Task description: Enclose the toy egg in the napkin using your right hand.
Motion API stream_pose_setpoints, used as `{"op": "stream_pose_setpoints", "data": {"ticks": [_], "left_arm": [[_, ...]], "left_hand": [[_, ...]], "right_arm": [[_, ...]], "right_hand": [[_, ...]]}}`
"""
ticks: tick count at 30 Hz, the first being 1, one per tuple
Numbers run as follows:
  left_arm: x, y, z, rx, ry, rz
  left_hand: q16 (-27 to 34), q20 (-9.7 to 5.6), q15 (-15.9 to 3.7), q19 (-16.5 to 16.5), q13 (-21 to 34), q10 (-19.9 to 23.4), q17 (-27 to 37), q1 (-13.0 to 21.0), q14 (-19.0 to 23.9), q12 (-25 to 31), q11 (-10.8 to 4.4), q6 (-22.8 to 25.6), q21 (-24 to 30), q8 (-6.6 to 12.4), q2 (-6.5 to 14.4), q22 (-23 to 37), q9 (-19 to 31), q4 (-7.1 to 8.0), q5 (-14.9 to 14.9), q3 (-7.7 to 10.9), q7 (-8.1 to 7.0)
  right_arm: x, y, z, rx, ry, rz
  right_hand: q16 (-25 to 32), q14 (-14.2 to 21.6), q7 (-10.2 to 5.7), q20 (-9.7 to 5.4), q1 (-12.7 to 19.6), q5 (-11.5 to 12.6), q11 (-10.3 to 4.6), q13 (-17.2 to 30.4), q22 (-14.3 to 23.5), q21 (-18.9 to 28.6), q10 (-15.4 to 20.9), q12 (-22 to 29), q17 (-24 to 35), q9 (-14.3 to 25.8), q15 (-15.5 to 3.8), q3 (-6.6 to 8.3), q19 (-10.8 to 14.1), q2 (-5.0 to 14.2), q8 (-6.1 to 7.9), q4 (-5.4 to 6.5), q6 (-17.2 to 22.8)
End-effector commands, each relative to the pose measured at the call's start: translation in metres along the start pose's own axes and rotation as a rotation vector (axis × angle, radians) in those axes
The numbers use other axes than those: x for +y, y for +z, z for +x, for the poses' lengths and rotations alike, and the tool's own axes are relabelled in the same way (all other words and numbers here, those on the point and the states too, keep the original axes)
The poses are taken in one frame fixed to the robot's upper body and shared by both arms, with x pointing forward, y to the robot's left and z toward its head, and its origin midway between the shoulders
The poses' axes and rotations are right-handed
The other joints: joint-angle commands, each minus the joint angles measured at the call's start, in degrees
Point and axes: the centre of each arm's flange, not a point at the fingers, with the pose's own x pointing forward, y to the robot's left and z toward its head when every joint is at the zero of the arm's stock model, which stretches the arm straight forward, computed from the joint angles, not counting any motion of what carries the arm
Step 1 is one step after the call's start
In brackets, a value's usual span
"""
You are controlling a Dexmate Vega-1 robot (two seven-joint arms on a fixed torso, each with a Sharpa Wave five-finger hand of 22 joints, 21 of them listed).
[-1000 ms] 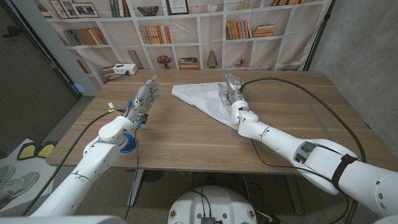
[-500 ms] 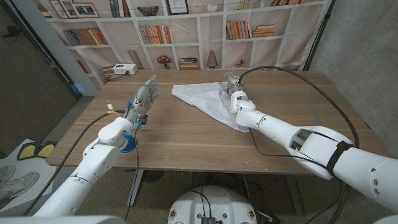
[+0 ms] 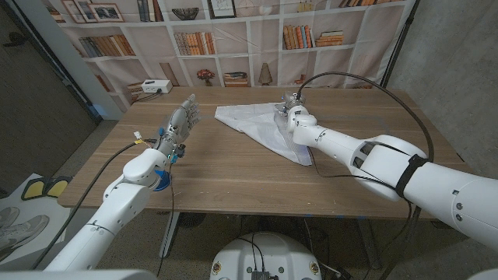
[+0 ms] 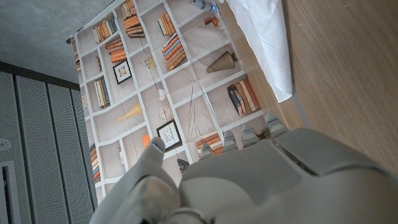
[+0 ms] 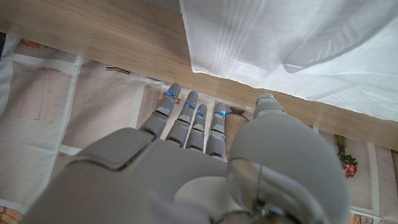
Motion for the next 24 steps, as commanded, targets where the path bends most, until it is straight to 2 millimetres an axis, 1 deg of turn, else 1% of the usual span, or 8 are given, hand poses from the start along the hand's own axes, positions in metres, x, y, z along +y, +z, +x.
{"op": "stream_pose_setpoints", "data": {"ticks": [1, 8, 13, 16, 18, 19, 21, 24], "left_arm": [[-0.002, 0.002, -0.007, 0.002, 0.013, 0.005], [-0.001, 0.005, -0.012, 0.001, 0.018, 0.009], [0.0, 0.006, -0.015, 0.002, 0.02, 0.013], [-0.001, 0.008, -0.015, -0.001, 0.017, 0.017], [-0.001, 0.008, -0.014, -0.003, 0.015, 0.018], [-0.001, 0.008, -0.014, -0.004, 0.014, 0.019], [-0.001, 0.009, -0.013, -0.004, 0.013, 0.02], [-0.002, 0.008, -0.012, -0.004, 0.01, 0.019]], "left_hand": [[0.27, 0.36, -0.05, 0.1, 0.15, -0.39, 0.15, 0.06, -0.37, -0.13, -0.18, -1.77, 0.5, -0.17, -0.2, 0.23, 0.15, 0.19, 0.37, -0.12, 0.06], [0.31, 0.35, -0.01, 0.28, 0.15, -0.42, 0.14, 0.07, -0.26, -0.13, -0.27, -1.76, 0.57, -0.16, -0.22, 0.23, 0.15, 0.19, 0.37, -0.13, -0.01], [0.31, 0.36, 0.03, 0.42, 0.15, -0.48, 0.14, 0.07, -0.23, -0.15, -0.32, -1.76, 0.63, -0.15, -0.25, 0.23, 0.15, 0.18, 0.37, -0.15, 0.06], [0.31, 0.38, 0.02, 0.45, 0.15, -0.47, 0.14, 0.07, -0.24, -0.14, -0.21, -1.76, 0.64, -0.15, -0.27, 0.23, 0.15, 0.18, 0.37, -0.17, 0.01], [0.3, 0.38, 0.0, 0.44, 0.15, -0.49, 0.14, 0.07, -0.25, -0.14, -0.19, -1.76, 0.64, -0.14, -0.28, 0.23, 0.15, 0.18, 0.37, -0.18, 0.01], [0.29, 0.39, 0.02, 0.42, 0.15, -0.5, 0.14, 0.07, -0.26, -0.14, -0.15, -1.72, 0.63, -0.13, -0.29, 0.23, 0.15, 0.18, 0.37, -0.18, 0.05], [0.29, 0.39, -0.01, 0.43, 0.15, -0.48, 0.14, 0.07, -0.27, -0.13, -0.21, -1.73, 0.63, -0.13, -0.3, 0.23, 0.15, 0.18, 0.37, -0.19, 0.0], [0.3, 0.4, -0.01, 0.47, 0.15, -0.53, 0.14, 0.07, -0.25, -0.15, -0.27, -1.74, 0.65, -0.13, -0.31, 0.23, 0.15, 0.18, 0.37, -0.2, -0.02]], "right_arm": [[0.006, -0.016, 0.016, -0.03, 0.182, -0.029], [0.012, -0.022, 0.016, -0.065, 0.242, -0.024], [0.014, -0.026, 0.016, -0.054, 0.242, -0.019], [0.014, -0.027, 0.016, -0.052, 0.249, -0.026], [0.014, -0.027, 0.016, -0.057, 0.259, -0.035], [0.014, -0.027, 0.017, -0.065, 0.27, -0.047], [0.015, -0.025, 0.016, -0.081, 0.276, -0.084], [0.018, -0.023, 0.014, -0.092, 0.271, -0.131]], "right_hand": [[0.12, -0.62, 0.13, 0.32, -0.69, -0.14, 0.33, 0.13, 0.12, -0.38, -0.06, 0.12, 0.17, 0.2, -0.56, -0.3, -0.85, -0.09, -0.44, 0.04, 0.13], [0.14, -1.14, 0.53, 0.46, -1.02, -0.06, 0.44, 0.21, 0.16, -0.61, -0.99, -0.2, 0.16, 0.22, -0.54, -0.56, -1.07, -0.18, -1.14, -0.13, -0.97], [0.41, -2.23, 1.37, 0.53, -1.48, 0.23, 0.63, 0.43, 0.25, -1.17, -3.76, -1.09, 0.22, 0.21, -0.51, -0.95, -1.52, 0.06, -3.68, -0.71, -6.56], [0.53, -2.3, 1.25, 0.51, -1.09, 0.36, 0.83, 0.5, 0.27, -1.29, -3.58, -0.94, 0.18, 0.22, -0.69, -0.79, -1.57, 0.31, -3.93, -1.11, -7.5], [2.26, 0.5, 0.96, 0.52, -0.5, 0.56, 0.14, 0.91, 0.3, -1.34, 1.63, 1.55, 0.38, 0.21, -1.38, -0.62, -0.85, 0.86, -3.36, -2.07, -6.5], [3.57, 3.02, 0.49, 0.62, 0.12, 0.72, -1.01, 1.28, 0.3, -1.43, 4.91, 3.27, 0.46, 0.14, -2.19, -0.53, -0.5, 0.98, -3.15, -2.91, -5.7], [4.83, 6.03, -0.09, 0.66, 1.33, 1.06, -1.37, 1.65, 0.33, -1.55, 9.34, 5.57, 0.27, 0.1, -2.89, -0.14, -0.22, 1.31, -2.38, -4.1, -3.03], [7.98, 13.46, -1.28, 0.0, 5.18, 2.11, -3.32, 1.42, 0.3, -0.91, 16.03, 8.62, 0.24, 0.03, -5.49, 1.13, 2.59, 1.46, -0.79, -7.32, 4.09]]}}
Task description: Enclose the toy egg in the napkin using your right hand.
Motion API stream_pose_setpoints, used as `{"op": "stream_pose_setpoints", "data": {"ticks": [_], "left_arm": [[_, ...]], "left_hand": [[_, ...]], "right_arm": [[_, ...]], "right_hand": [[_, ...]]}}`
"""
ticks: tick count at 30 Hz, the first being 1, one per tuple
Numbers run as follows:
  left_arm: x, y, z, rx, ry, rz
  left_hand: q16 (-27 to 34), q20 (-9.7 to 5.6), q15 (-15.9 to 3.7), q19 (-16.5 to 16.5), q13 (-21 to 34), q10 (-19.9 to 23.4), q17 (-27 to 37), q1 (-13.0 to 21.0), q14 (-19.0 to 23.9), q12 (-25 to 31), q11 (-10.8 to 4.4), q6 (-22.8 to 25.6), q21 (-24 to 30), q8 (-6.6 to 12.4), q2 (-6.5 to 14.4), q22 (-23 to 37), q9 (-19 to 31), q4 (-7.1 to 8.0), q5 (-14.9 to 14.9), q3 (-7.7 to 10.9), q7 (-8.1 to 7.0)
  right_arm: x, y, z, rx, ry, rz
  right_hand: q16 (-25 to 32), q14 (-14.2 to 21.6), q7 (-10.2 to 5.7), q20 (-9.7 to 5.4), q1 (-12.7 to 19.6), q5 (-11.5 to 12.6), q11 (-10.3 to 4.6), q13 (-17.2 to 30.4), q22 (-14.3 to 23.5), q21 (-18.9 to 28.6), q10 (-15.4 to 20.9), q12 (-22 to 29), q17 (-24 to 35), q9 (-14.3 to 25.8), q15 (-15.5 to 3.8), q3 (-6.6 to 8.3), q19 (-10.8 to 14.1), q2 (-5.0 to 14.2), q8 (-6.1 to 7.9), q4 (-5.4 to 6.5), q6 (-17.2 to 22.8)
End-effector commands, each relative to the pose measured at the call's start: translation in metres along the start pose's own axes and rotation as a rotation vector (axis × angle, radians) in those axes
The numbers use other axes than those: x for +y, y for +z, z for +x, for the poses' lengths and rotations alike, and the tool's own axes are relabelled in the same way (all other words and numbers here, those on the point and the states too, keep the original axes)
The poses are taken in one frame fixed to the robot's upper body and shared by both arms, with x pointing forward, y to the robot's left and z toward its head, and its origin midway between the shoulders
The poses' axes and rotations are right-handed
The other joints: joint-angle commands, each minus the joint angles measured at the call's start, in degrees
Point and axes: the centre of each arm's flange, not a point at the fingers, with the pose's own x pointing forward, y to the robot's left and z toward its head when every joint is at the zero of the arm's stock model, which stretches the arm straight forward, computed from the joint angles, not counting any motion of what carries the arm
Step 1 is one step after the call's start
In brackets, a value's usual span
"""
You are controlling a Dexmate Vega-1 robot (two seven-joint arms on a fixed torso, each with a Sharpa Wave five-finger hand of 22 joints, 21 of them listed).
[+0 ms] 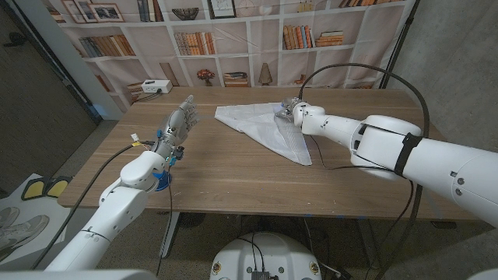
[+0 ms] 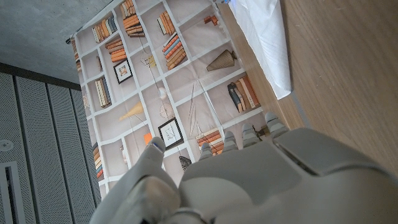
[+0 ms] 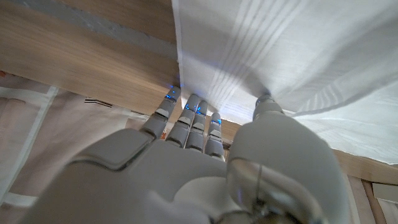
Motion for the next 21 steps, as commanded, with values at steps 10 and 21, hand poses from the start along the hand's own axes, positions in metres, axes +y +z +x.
{"op": "stream_pose_setpoints", "data": {"ticks": [10, 21], "left_arm": [[-0.001, 0.003, 0.002, -0.006, -0.012, 0.006], [0.0, 0.001, 0.004, 0.003, -0.018, 0.002]], "left_hand": [[0.27, 0.33, -0.02, 0.33, 0.15, -0.45, 0.15, 0.06, -0.31, -0.14, -0.08, -1.77, 0.24, -0.13, -0.37, 0.23, 0.15, 0.19, 0.37, -0.26, 0.02], [0.25, 0.33, -0.01, 0.3, 0.15, -0.49, 0.15, 0.05, -0.35, -0.14, -0.1, -1.83, 0.22, -0.15, -0.41, 0.23, 0.15, 0.2, 0.38, -0.31, -0.04]], "right_arm": [[0.022, 0.001, -0.002, -0.028, 0.037, -0.227], [0.023, -0.003, -0.014, 0.062, -0.27, -0.184]], "right_hand": [[24.88, 23.39, -2.99, -3.36, 20.31, 4.4, -8.24, 6.25, 1.25, 4.18, 21.98, 16.16, 17.63, 0.53, -10.2, 1.87, 9.3, -1.6, 2.2, -8.74, 21.17], [33.06, 30.21, -3.41, -6.58, 30.55, 2.02, -7.62, 10.8, 3.15, 12.07, 30.73, 25.11, 20.76, 4.96, -10.48, 1.61, 15.76, 1.47, 10.17, -7.55, 39.95]]}}
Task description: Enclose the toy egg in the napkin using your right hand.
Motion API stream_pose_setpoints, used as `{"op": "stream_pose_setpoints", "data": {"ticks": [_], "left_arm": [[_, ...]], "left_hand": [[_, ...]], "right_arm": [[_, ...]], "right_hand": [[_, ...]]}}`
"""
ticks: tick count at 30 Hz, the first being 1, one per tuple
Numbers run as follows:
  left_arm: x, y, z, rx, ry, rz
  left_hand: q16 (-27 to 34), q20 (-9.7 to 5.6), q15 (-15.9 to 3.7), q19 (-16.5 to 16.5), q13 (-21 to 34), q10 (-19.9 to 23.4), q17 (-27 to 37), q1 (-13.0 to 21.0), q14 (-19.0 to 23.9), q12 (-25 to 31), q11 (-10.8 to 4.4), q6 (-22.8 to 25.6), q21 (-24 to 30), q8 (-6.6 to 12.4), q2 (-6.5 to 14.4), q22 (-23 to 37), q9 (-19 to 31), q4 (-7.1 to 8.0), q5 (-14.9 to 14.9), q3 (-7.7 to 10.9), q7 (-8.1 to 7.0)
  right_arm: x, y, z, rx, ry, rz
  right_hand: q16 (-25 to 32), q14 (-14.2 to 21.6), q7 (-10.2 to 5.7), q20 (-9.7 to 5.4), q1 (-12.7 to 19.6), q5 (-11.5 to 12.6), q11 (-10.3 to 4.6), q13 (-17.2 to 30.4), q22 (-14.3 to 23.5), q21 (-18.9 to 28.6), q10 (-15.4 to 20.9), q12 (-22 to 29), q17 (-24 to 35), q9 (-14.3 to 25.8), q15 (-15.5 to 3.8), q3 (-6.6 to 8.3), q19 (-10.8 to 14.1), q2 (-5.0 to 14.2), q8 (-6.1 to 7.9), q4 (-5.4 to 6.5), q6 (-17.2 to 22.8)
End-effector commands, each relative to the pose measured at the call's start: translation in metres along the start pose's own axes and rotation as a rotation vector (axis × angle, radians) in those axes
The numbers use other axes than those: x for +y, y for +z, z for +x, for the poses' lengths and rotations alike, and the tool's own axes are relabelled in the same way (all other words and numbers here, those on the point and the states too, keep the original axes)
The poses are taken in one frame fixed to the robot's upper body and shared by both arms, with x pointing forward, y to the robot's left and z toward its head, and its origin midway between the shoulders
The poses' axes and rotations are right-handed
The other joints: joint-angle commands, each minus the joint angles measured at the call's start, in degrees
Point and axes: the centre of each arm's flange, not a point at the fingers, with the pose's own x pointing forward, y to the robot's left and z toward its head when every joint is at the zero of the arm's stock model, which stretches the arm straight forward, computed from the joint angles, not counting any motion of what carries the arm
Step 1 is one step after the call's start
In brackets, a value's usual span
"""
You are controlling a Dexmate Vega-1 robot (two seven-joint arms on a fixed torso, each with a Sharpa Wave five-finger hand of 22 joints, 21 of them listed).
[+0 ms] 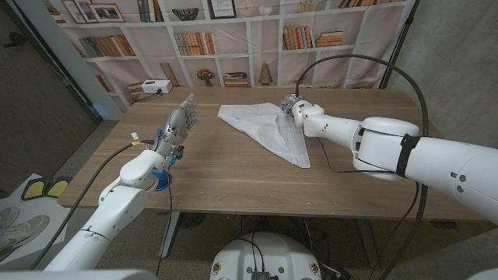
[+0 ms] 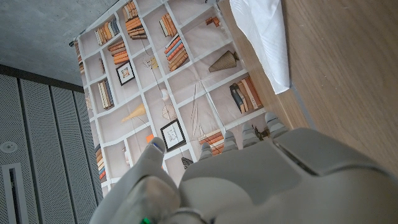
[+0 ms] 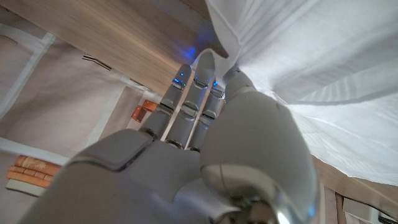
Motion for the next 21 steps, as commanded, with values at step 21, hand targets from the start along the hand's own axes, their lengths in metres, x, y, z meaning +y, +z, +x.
{"op": "stream_pose_setpoints", "data": {"ticks": [21], "left_arm": [[-0.001, -0.001, 0.01, -0.001, -0.033, -0.003]], "left_hand": [[0.25, 0.32, -0.04, 0.36, 0.15, -0.49, 0.15, 0.04, -0.35, -0.1, -0.09, -1.66, 0.24, -0.07, -0.38, 0.23, 0.15, 0.01, 0.42, -0.1, 0.13]], "right_arm": [[-0.018, 0.024, -0.097, -0.175, -0.509, -0.075]], "right_hand": [[-1.82, 2.22, -1.85, 0.5, 2.52, -0.5, -2.27, 1.51, 0.13, 2.54, 4.12, 3.82, -2.04, 5.6, -5.84, -0.32, -0.83, 1.19, 1.96, 0.64, 14.79]]}}
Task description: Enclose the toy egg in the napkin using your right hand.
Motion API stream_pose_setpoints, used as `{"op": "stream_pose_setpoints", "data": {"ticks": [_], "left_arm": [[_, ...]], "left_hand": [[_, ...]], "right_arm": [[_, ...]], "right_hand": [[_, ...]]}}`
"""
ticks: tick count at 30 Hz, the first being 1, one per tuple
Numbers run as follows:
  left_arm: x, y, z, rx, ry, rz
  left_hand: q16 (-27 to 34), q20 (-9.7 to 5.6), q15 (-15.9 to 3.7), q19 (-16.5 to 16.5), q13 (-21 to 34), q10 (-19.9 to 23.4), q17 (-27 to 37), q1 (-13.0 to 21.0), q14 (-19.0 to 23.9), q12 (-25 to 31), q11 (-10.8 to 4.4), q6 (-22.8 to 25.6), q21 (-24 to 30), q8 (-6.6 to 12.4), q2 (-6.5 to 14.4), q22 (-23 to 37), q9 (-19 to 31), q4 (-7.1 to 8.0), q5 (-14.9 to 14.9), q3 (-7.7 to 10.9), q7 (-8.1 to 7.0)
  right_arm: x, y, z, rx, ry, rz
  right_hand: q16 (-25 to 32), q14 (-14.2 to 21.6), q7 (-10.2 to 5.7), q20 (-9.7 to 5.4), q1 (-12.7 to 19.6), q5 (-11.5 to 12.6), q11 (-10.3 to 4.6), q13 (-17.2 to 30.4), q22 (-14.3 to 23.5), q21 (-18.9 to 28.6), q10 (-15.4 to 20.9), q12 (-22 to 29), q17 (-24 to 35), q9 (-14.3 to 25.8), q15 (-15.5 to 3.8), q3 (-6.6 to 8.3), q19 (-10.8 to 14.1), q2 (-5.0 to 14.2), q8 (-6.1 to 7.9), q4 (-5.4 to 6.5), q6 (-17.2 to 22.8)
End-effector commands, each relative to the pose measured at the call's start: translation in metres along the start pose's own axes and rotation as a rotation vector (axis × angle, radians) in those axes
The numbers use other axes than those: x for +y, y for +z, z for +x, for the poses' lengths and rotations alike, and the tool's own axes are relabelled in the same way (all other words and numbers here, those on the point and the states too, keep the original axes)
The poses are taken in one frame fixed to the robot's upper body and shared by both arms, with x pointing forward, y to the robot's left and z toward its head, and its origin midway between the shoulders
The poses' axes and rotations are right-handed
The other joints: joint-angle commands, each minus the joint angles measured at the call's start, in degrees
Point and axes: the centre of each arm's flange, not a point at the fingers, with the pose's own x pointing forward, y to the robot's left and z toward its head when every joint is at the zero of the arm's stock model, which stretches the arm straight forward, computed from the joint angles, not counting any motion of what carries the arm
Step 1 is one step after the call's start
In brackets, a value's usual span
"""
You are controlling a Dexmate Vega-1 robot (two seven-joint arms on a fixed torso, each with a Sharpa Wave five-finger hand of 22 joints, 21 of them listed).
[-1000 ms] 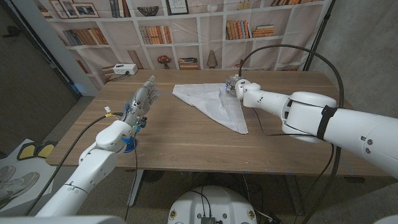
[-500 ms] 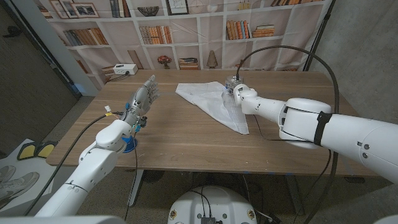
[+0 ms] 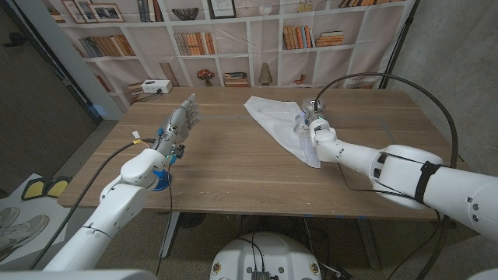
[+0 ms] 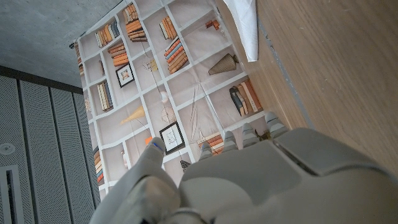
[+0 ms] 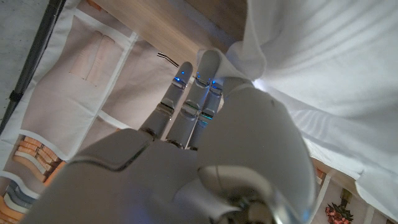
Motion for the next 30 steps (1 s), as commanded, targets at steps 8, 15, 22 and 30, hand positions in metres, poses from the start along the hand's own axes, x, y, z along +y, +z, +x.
{"op": "stream_pose_setpoints", "data": {"ticks": [8, 15, 22, 30], "left_arm": [[-0.003, 0.001, 0.005, -0.008, -0.022, 0.002], [-0.004, 0.001, 0.006, -0.009, -0.032, 0.0], [-0.005, 0.001, 0.003, -0.015, -0.028, -0.001], [-0.005, 0.001, -0.004, -0.017, -0.017, -0.001]], "left_hand": [[0.25, 0.32, -0.01, 0.38, 0.15, -0.42, 0.15, 0.05, -0.37, -0.07, -0.06, -1.49, 0.24, -0.01, -0.36, 0.23, 0.15, 0.02, 0.43, -0.12, 0.19], [0.25, 0.32, -0.03, 0.38, 0.15, -0.34, 0.15, 0.05, -0.37, -0.03, -0.05, -1.49, 0.24, -0.02, -0.36, 0.23, 0.15, 0.04, 0.44, -0.13, 0.2], [0.25, 0.32, -0.04, 0.35, 0.15, -0.41, 0.15, 0.05, -0.37, -0.05, -0.01, -1.45, 0.23, -0.02, -0.34, 0.23, 0.15, 0.05, 0.45, -0.14, 0.27], [0.25, 0.32, -0.05, 0.39, 0.15, -0.37, 0.15, 0.07, -0.36, -0.02, -0.02, -1.39, 0.24, -0.01, -0.33, 0.22, 0.15, 0.06, 0.45, -0.15, 0.28]], "right_arm": [[-0.101, 0.084, -0.083, -0.39, -0.373, 0.087], [-0.112, 0.088, -0.103, -0.426, -0.517, 0.102], [-0.121, 0.089, -0.115, -0.456, -0.571, 0.122], [-0.116, 0.102, -0.125, -0.546, -0.537, 0.076]], "right_hand": [[-1.79, 0.22, -0.4, -0.35, 0.81, 0.08, -3.08, 0.98, -0.04, 1.46, 3.62, 3.6, -0.09, -0.15, -5.26, 0.19, -0.37, 1.17, 0.17, 0.49, 0.16], [-1.93, 1.3, -0.29, -0.54, 1.09, 0.02, -2.94, 0.6, -0.25, 2.35, 4.63, 3.77, 0.58, -0.52, -5.27, 0.16, -0.11, 0.86, 0.28, 0.36, 1.0], [-2.24, 1.65, -0.24, -0.59, 1.1, 0.03, -2.85, 0.21, -0.4, 2.86, 5.0, 3.67, 0.92, -0.74, -5.24, 0.12, 0.05, 0.68, 0.22, 0.38, 1.14], [-2.73, 1.95, -0.31, -0.7, 1.01, 0.06, -2.97, 0.25, -0.6, 3.41, 5.13, 3.69, 1.29, -1.0, -5.21, 0.09, 0.13, 0.54, 0.11, 0.45, 1.23]]}}
